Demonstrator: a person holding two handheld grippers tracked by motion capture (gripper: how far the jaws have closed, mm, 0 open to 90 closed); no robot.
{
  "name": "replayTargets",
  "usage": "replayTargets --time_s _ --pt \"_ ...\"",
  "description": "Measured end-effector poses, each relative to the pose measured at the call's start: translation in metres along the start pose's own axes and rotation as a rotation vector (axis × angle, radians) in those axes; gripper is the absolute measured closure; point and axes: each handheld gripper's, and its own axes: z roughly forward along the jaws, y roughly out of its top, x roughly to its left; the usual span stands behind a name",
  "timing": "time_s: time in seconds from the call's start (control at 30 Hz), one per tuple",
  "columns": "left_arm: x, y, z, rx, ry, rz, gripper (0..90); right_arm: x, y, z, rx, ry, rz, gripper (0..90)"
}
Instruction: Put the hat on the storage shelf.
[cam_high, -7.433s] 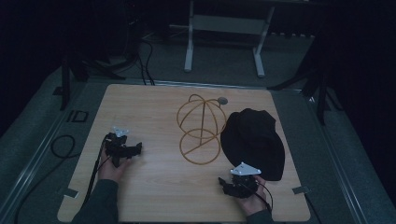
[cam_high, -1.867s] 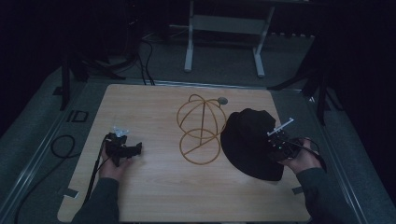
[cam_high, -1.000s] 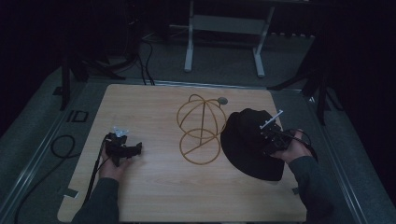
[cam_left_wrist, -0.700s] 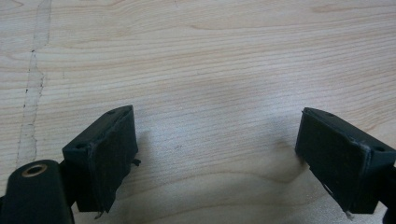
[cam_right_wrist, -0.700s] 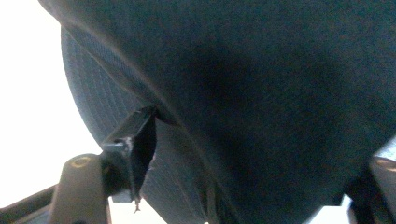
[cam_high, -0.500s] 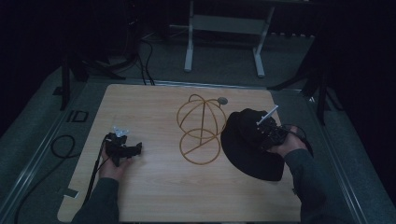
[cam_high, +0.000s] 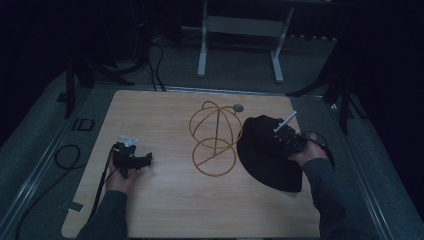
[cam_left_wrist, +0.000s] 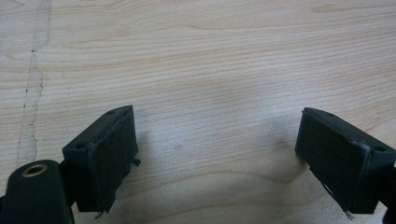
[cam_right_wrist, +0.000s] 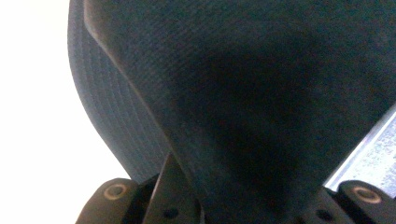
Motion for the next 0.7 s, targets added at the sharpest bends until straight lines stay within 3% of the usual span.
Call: replayTargets --time_s 0.7 --pt "0.0 0.0 0.0 0.0 0.0 0.0 12.9 -0.003 -0.004 -0.021 -0.074 -0.01 -0.009 87.3"
